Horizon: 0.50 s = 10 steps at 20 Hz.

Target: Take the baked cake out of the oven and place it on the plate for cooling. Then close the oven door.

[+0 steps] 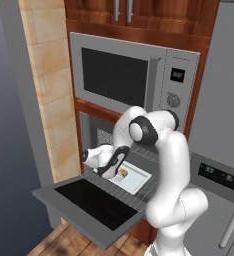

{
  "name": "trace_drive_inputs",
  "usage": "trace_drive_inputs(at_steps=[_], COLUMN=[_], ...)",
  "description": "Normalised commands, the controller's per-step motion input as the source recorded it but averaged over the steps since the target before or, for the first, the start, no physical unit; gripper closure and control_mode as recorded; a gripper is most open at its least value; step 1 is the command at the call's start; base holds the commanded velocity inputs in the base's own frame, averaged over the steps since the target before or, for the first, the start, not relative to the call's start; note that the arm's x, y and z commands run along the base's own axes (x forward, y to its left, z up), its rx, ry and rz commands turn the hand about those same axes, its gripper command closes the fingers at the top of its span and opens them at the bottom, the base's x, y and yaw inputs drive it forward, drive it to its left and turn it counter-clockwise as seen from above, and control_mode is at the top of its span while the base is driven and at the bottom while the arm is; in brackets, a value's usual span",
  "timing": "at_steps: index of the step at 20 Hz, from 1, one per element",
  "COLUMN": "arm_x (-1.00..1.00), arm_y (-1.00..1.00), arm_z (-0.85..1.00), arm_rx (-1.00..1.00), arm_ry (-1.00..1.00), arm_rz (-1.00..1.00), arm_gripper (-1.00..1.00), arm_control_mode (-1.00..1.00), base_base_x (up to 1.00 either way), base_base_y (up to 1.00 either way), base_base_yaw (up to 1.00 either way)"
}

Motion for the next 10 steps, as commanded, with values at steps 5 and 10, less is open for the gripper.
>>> trace_drive_inputs(at_steps=[5,10], arm_x=[0.25,0.24], arm_y=[-0.06,-0.17], arm_z=[-0.55,-0.46], arm_rx=[-0.06,0.0], arm_ry=[0.01,0.0], arm_rz=[0.18,0.13], arm_gripper=[-1.0,-1.0], arm_control_mode=[-1.0,-1.0], base_base_x=[0.0,0.0], base_base_y=[0.0,0.0], base_base_yaw=[0.0,0.0])
